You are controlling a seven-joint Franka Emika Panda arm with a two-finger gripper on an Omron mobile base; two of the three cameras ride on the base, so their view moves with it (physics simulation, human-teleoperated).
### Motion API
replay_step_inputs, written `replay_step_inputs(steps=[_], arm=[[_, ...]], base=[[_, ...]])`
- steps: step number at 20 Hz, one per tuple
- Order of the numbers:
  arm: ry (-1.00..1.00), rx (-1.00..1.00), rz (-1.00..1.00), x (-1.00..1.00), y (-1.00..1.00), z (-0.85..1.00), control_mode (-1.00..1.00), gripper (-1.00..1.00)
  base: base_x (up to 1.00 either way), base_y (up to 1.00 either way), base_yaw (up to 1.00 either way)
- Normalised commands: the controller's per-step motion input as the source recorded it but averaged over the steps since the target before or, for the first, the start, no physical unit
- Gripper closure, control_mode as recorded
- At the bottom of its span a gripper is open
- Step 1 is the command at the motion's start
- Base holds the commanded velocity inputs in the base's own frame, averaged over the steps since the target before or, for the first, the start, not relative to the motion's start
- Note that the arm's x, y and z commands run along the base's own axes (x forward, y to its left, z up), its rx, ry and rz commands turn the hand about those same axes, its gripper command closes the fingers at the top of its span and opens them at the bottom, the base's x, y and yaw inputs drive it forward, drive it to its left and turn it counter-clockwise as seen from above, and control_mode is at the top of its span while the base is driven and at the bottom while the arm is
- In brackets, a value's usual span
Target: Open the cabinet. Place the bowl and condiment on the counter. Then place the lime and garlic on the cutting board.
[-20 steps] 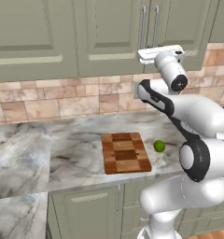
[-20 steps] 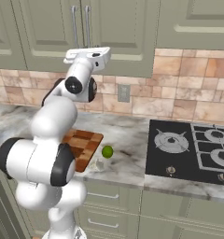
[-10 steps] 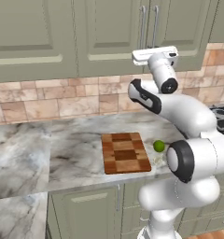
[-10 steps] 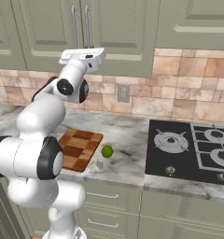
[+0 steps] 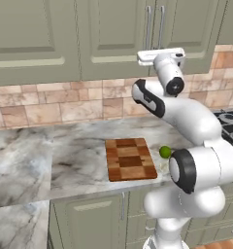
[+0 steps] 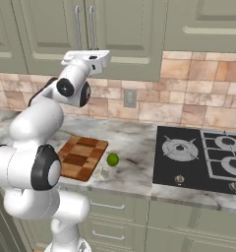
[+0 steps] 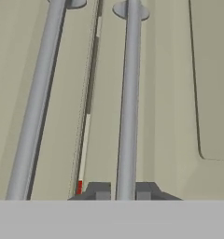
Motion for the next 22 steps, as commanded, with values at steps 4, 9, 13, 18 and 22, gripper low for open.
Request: replay_step_inputs(steps=[4,9,13,18,22], arm=[[0.08,0.0,0.05,-0.07,-0.14,0.0,-1.0,1.0],[0.09,0.0,0.04,-0.25,-0.14,0.0,-1.0,1.0],[0.08,0.0,0.04,-0.26,-0.13,0.0,-1.0,1.0],[0.05,0.0,0.03,-0.28,-0.12,0.0,-1.0,1.0],[0.02,0.0,0.01,-0.2,-0.08,0.0,-1.0,1.0]], base=[[0.0,0.0,0.0],[0.0,0.0,0.0],[0.0,0.0,0.0],[0.0,0.0,0.0],[0.0,0.0,0.0]])
